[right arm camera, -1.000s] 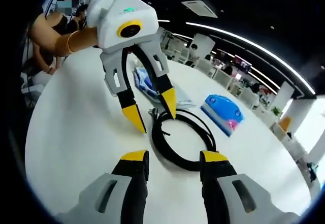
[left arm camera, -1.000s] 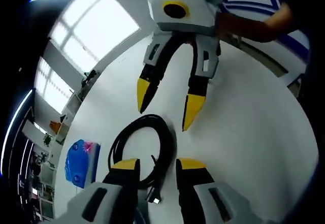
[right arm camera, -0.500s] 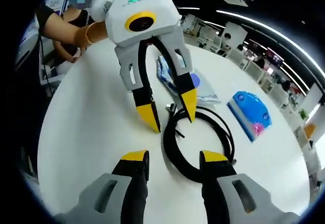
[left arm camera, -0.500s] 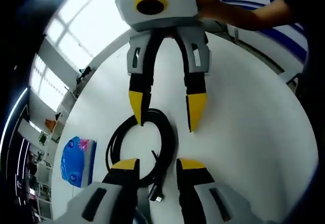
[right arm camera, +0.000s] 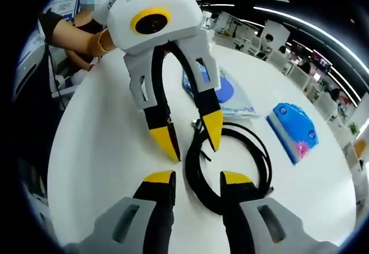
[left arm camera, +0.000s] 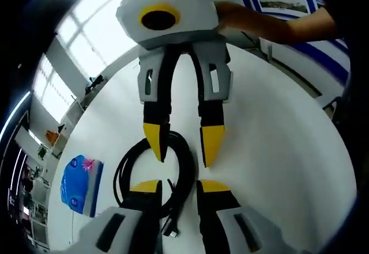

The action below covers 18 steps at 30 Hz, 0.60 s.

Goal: Arrange the tabletop items into an orderly group along one side of the table until the central work area is clear of visible clutter.

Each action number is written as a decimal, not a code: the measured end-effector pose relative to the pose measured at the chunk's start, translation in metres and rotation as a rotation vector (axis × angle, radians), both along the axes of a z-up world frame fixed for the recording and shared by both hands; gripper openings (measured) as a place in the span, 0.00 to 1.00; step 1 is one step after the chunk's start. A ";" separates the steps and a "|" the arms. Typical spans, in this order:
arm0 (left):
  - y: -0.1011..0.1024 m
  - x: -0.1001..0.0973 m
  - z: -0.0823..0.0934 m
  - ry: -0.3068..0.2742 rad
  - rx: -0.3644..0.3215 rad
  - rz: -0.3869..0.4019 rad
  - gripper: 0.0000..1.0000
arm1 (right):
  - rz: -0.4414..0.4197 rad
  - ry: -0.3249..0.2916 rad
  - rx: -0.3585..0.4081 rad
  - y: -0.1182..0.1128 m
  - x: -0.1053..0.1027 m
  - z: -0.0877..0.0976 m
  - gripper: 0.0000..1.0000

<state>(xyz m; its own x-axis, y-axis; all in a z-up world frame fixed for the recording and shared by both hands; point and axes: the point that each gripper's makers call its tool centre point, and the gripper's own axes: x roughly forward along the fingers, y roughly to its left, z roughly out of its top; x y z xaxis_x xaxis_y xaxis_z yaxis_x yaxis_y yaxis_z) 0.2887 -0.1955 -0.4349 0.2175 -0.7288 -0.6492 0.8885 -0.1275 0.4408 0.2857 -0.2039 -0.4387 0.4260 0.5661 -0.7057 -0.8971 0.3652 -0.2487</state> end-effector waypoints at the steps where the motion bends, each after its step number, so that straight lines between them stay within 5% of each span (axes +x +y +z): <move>1: 0.000 0.001 0.000 -0.001 -0.004 0.006 0.20 | 0.002 0.002 0.001 0.001 0.000 0.000 0.25; 9: -0.004 0.002 -0.007 0.052 -0.006 0.007 0.15 | 0.021 0.025 0.008 0.002 0.002 -0.007 0.15; 18: -0.004 0.001 -0.008 0.023 0.011 -0.016 0.12 | 0.044 0.009 0.022 0.005 0.001 -0.010 0.09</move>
<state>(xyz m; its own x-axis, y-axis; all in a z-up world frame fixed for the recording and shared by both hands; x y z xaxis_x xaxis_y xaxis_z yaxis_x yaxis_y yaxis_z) 0.2894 -0.1999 -0.4432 0.1903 -0.7246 -0.6624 0.8963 -0.1470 0.4183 0.2867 -0.1988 -0.4482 0.3940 0.6000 -0.6963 -0.9147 0.3303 -0.2329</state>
